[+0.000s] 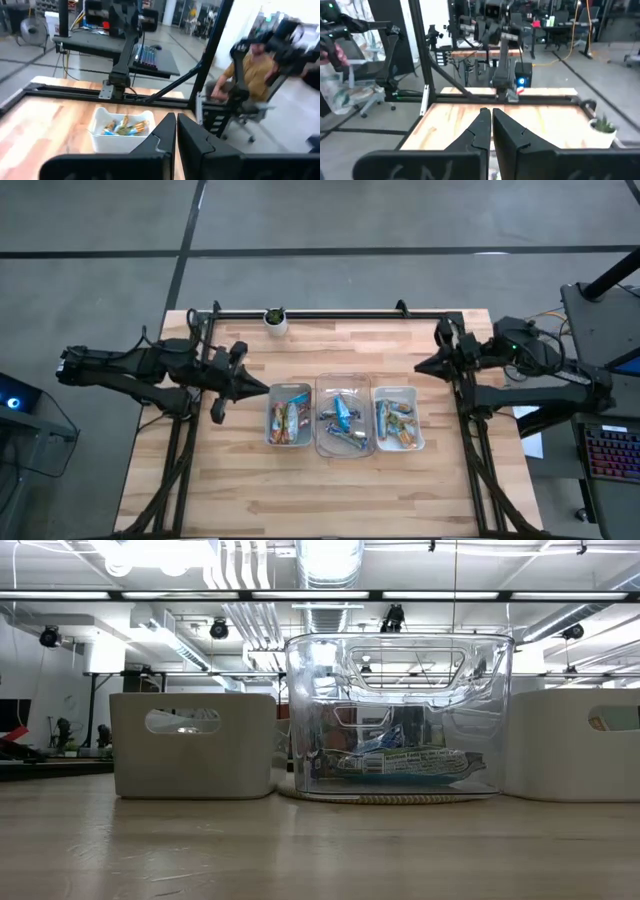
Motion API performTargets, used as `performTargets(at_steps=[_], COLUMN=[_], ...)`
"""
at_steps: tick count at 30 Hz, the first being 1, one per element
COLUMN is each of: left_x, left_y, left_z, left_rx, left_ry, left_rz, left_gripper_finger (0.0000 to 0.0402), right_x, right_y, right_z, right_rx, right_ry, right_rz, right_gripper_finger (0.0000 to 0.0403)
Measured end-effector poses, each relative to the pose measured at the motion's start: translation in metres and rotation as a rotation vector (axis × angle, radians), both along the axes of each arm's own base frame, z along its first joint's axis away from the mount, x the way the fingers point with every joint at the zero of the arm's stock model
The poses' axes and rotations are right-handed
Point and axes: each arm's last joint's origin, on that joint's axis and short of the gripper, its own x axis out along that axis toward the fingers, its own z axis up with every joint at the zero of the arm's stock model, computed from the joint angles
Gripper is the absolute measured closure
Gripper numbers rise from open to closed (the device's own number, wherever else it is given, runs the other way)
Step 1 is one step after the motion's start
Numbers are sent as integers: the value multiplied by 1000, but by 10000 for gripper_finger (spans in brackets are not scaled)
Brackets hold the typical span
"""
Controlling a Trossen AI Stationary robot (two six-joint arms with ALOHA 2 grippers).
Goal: Pick and place Granola Bars by type
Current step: Return to Home Position
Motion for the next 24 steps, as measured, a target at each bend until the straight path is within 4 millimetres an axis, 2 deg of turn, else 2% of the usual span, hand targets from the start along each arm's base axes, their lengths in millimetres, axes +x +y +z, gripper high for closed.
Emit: performTargets(at_steps=[6,12,17,20,24], left_x=[-1,-2,-3,0,1], left_y=[0,2,2,1,2], left_z=[0,-13,-26,-31,-48], left_rx=[-172,-186,-110,9,64], left_ry=[33,170,278,228,156], left_rz=[12,70,76,50,44], left_gripper_finger=[401,401,401,401,401], right_x=[-19,-35,-44,-46,-46], right_y=[2,3,5,5,5], right_z=[-36,-68,-91,-103,-116], right_rx=[55,83,140,100,72], right_ry=[20,14,9,-36,-174], right_rz=[-53,-110,-116,-110,-103], right_gripper_finger=[394,394,394,394,394])
